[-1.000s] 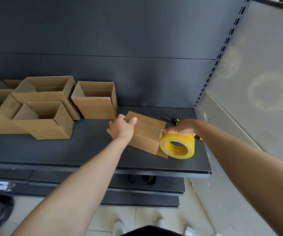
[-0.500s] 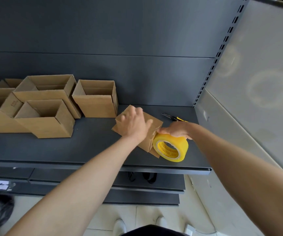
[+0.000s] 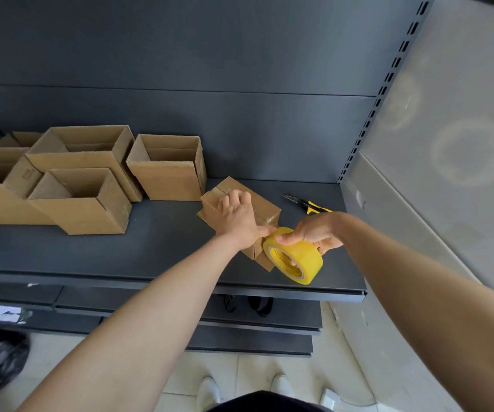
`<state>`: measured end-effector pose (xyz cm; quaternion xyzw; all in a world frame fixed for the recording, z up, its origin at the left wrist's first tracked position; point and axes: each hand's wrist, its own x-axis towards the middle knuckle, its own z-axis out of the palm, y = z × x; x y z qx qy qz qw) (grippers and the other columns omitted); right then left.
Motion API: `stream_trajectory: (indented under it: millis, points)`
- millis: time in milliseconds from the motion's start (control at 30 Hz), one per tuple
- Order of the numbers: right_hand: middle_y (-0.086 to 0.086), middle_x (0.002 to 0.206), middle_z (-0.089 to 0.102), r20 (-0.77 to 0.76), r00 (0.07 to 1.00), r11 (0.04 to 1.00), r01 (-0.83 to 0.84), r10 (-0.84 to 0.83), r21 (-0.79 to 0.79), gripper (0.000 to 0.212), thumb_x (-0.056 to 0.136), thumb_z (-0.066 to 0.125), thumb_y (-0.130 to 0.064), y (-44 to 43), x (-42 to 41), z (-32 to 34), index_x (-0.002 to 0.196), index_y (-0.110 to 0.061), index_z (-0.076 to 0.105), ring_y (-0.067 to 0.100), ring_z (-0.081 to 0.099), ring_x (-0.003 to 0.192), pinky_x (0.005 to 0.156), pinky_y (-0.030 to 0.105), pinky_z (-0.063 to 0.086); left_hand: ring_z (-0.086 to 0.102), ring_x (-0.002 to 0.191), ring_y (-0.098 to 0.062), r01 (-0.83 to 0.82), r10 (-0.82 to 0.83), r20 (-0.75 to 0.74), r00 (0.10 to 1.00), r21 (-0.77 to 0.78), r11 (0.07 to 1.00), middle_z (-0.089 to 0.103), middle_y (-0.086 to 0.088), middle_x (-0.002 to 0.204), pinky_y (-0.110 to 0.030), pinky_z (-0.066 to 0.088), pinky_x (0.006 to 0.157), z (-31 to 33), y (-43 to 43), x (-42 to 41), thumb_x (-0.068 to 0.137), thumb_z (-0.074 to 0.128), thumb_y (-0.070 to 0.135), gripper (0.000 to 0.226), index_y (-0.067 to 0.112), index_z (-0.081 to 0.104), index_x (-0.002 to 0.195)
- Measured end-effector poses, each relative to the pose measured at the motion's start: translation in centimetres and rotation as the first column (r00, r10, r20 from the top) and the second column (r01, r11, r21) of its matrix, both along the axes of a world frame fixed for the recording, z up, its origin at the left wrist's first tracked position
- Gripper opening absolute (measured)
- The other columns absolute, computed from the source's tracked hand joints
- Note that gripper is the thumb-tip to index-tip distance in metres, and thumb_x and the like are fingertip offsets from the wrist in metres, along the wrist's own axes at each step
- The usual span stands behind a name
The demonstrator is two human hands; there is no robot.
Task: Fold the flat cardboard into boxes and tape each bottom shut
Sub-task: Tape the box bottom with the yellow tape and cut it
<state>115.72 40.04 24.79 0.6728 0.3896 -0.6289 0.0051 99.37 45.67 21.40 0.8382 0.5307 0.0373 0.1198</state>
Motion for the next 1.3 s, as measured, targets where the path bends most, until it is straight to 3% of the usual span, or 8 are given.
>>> stream_trajectory:
  millis: [233, 300, 400, 467, 800, 1000, 1133, 1300]
  points:
    - [0.019, 0.145, 0.04, 0.221, 0.975, 0.995, -0.049, 0.029, 0.086, 0.095, 0.081, 0.053, -0.066, 0.0, -2.1, 0.3, 0.146, -0.002, 0.026, 0.037, 0.044, 0.128, 0.099, 0.043, 0.042, 0.024, 0.135, -0.03, 0.007, -0.006, -0.01, 1.0, 0.067, 0.998, 0.03, -0.01, 0.143, -0.041, 0.018, 0.116, -0.5, -0.4, 0.1, 0.078, 0.06, 0.063, 0.085, 0.008, 0.033, 0.138]
    - [0.015, 0.137, 0.05, 0.129, 0.992, 0.998, -0.009, 0.001, 0.064, 0.084, 0.084, 0.058, -0.056, -0.6, -1.2, 0.1, 0.142, -0.001, 0.033, 0.031, 0.052, 0.12, 0.102, 0.043, 0.039, 0.016, 0.141, -0.03, 0.006, -0.006, -0.002, 1.0, 0.061, 0.998, 0.024, -0.011, 0.149, -0.043, 0.011, 0.118, -0.6, -0.3, 0.0, 0.08, 0.059, 0.062, 0.088, 0.008, 0.028, 0.143]
    - [0.006, 0.099, 0.07, -0.109, 0.994, 0.999, -0.007, 0.004, -0.034, 0.047, 0.084, 0.068, -0.029, -1.7, 0.7, -0.5, 0.122, -0.004, 0.055, 0.021, 0.065, 0.092, 0.105, 0.042, 0.042, 0.009, 0.144, -0.028, 0.012, -0.012, -0.004, 1.0, 0.018, 1.0, 0.018, -0.009, 0.153, -0.045, 0.005, 0.119, -0.7, 0.1, -0.5, 0.074, 0.058, 0.071, 0.101, 0.01, 0.021, 0.147]
    - [0.004, 0.092, 0.071, -0.107, 0.994, 1.0, -0.016, 0.015, -0.01, 0.04, 0.082, 0.071, -0.028, -1.6, 0.7, -0.8, 0.113, -0.007, 0.059, 0.022, 0.065, 0.093, 0.105, 0.042, 0.043, 0.009, 0.144, -0.028, 0.009, -0.008, -0.013, 1.0, 0.011, 1.0, 0.019, -0.009, 0.152, -0.046, 0.006, 0.119, -0.4, 0.2, -0.4, 0.073, 0.06, 0.071, 0.102, 0.011, 0.022, 0.147]
    - [0.013, 0.124, 0.058, 0.145, 0.987, 0.989, -0.088, 0.071, 0.119, 0.087, 0.07, 0.068, -0.063, 0.1, -2.2, -0.9, 0.129, -0.004, 0.046, 0.029, 0.057, 0.112, 0.086, 0.036, 0.05, -0.004, 0.147, -0.028, -0.014, 0.015, -0.028, 0.999, 0.011, 1.0, 0.008, -0.01, 0.158, -0.042, -0.001, 0.12, -0.2, -0.6, -0.3, 0.087, 0.057, 0.052, 0.091, 0.006, 0.011, 0.151]
    - [0.015, 0.127, 0.057, 0.126, 0.988, 0.989, -0.108, 0.094, 0.102, 0.086, 0.073, 0.069, -0.058, -0.1, -2.6, -0.7, 0.133, -0.002, 0.044, 0.029, 0.058, 0.112, 0.085, 0.036, 0.052, -0.005, 0.148, -0.023, -0.024, 0.023, -0.031, 0.999, -0.039, 0.999, 0.001, -0.003, 0.161, -0.038, -0.001, 0.12, 0.0, -0.5, -0.8, 0.088, 0.058, 0.05, 0.09, 0.012, 0.008, 0.153]
    - [0.012, 0.117, 0.066, -0.092, 0.994, 0.995, -0.05, 0.057, 0.081, 0.056, 0.082, 0.073, -0.02, -0.8, -1.3, -1.0, 0.13, -0.002, 0.051, 0.024, 0.063, 0.104, 0.096, 0.038, 0.048, 0.0, 0.148, -0.023, -0.07, 0.073, 0.051, 0.996, -0.049, 0.996, 0.009, -0.001, 0.16, -0.036, 0.002, 0.12, 0.5, -0.7, -1.5, 0.087, 0.059, 0.048, 0.085, 0.014, 0.016, 0.152]
    - [0.011, 0.114, 0.066, -0.165, 0.986, 0.99, -0.001, 0.024, 0.14, 0.044, 0.085, 0.07, -0.017, -0.6, -1.5, -1.5, 0.123, -0.003, 0.054, 0.023, 0.062, 0.103, 0.09, 0.037, 0.047, 0.032, 0.135, -0.025, -0.206, 0.167, 0.382, 0.909, 0.064, 0.976, 0.046, -0.003, 0.141, -0.034, 0.026, 0.11, 0.6, -3.2, -1.2, 0.086, 0.066, 0.034, 0.05, 0.012, 0.055, 0.13]
